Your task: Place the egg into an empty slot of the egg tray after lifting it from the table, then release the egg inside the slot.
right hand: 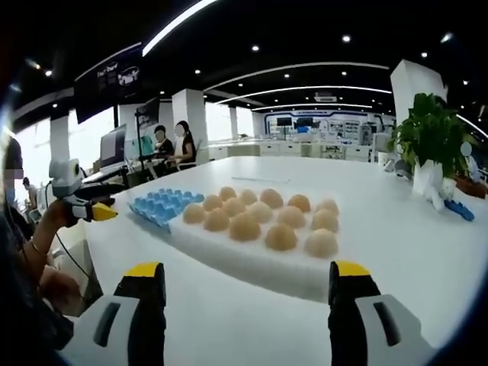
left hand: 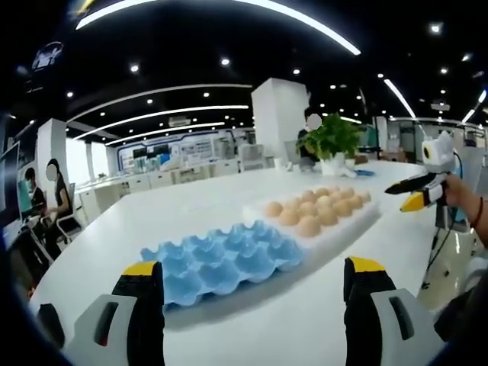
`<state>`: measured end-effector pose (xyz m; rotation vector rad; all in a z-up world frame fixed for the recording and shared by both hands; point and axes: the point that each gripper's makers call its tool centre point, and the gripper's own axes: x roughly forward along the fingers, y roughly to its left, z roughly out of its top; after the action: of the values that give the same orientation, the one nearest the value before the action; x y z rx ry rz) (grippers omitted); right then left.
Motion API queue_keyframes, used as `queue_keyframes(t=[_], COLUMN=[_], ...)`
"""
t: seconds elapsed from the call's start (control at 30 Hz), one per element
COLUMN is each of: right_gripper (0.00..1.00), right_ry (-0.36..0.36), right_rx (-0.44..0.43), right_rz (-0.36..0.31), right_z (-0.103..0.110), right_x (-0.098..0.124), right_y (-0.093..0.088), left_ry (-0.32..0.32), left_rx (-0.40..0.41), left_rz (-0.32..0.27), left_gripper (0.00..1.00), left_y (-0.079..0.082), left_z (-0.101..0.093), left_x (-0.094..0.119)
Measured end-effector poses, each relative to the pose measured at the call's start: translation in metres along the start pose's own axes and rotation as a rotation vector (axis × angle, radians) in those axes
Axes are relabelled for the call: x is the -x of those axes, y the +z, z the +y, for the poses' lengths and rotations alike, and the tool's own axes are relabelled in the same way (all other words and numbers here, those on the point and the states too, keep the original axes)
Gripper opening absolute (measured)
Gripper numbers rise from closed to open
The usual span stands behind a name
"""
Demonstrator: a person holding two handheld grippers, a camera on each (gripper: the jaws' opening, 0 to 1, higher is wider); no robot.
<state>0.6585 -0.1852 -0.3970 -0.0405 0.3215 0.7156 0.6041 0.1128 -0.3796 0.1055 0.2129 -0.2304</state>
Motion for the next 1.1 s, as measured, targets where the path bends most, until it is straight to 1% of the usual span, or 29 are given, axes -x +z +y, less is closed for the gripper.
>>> queue_keyframes(t=[0.1, 0.23, 0.33, 0.5, 0.7, 0.93, 1.1], right_gripper=[0.91, 0.91, 0.91, 0.91, 0.90, 0.90, 0.90], right_ry=[-0.001, -0.010, 0.007, 0.022, 0.037, 0.040, 0.059], right_rx=[0.010, 0.044, 0.054, 0.074, 0.072, 0.080, 0.079], right_rz=[0.001, 0.014, 0.016, 0.026, 0.024, 0.022, 0.012], right_z=[0.002, 0.004, 0.009, 0.016, 0.019, 0.022, 0.027], right_x=[-0.002, -0.007, -0.011, -0.016, -0.019, -0.024, -0.028], right_y=[0.002, 0.006, 0.009, 0.009, 0.011, 0.016, 0.022], left_ry=[-0.008, -0.006, 0.000, -0.001, -0.002, -0.003, -0.003], left_rx=[0.009, 0.000, 0.006, 0.001, 0.005, 0.007, 0.004], left_rz=[-0.017, -0.011, -0.008, -0.007, -0.017, -0.002, 0.004], left_gripper=[1.00, 1.00, 1.00, 1.00, 1.00, 1.00, 1.00], left_y=[0.003, 0.002, 0.002, 0.002, 0.004, -0.001, -0.001], left_z=[-0.002, -0.003, -0.002, -0.002, -0.002, 0.001, -0.001], left_x=[0.000, -0.001, -0.002, -0.002, -0.002, -0.003, -0.003])
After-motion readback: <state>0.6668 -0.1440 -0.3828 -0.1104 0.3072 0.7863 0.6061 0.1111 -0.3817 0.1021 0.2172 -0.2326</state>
